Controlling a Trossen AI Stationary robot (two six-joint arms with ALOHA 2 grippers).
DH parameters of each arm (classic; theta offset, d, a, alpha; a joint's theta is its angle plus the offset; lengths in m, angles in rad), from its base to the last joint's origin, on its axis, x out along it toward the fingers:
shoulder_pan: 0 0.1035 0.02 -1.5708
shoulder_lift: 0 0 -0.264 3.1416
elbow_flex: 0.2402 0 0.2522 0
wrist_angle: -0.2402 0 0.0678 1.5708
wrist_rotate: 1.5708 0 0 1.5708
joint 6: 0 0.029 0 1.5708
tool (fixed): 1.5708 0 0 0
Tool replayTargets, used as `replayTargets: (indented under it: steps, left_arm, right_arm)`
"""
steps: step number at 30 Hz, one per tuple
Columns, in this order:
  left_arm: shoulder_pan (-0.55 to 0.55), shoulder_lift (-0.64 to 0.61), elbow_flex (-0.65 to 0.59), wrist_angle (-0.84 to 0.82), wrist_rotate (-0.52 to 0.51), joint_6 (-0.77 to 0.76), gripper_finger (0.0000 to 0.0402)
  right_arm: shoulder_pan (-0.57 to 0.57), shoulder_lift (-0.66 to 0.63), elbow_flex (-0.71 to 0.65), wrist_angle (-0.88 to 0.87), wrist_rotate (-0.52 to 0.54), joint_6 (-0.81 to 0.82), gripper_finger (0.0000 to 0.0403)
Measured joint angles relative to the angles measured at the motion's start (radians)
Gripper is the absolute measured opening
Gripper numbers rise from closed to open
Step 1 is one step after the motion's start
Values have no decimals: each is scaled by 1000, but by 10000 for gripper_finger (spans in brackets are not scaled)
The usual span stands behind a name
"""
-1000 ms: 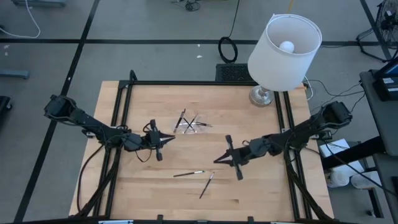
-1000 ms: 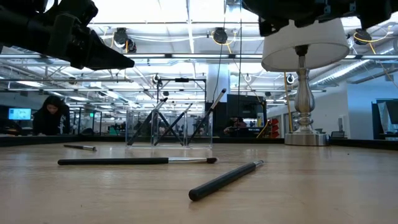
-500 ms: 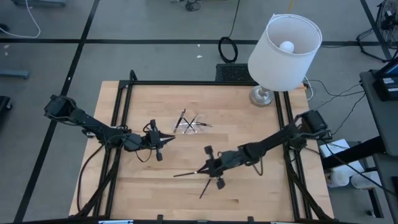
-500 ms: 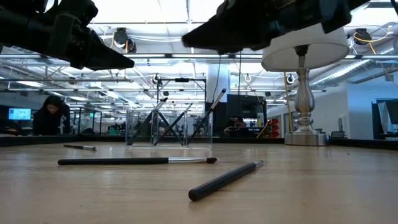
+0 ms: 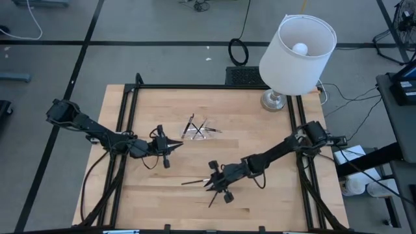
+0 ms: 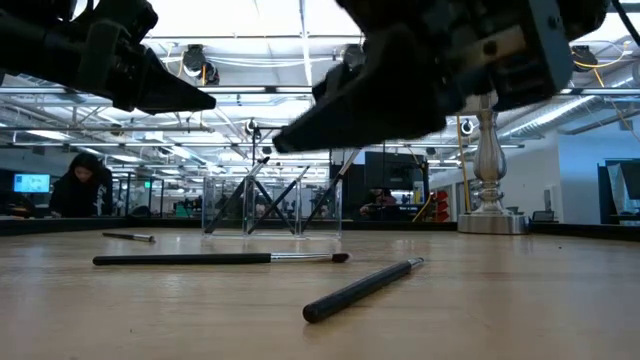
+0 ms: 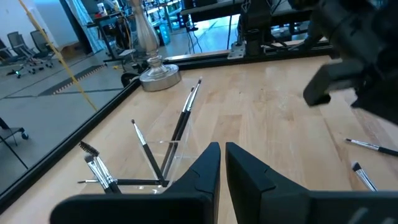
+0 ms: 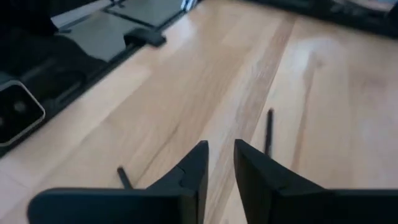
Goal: Put items in baskets/containers
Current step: Put the black eyeshadow brush into the transparent organizer
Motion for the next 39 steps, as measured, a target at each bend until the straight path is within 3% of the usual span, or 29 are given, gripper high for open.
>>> replayTargets:
  steps: [11,18,32,39]
  left_arm:
    - [0,0,0,-1,1,0,35]
    - [0,0,0,-1,1,0,35]
    - [0,0,0,-1,3,-21,35]
    - [0,0,0,-1,3,-23,35]
  right_arm:
    - [-11,37,-1,-82,10,89,115]
    - [-8,3,-2,-243,130,14,113]
    - [-10,3,-2,-312,157,38,116]
    - [-21,42,0,-264,182,48,116]
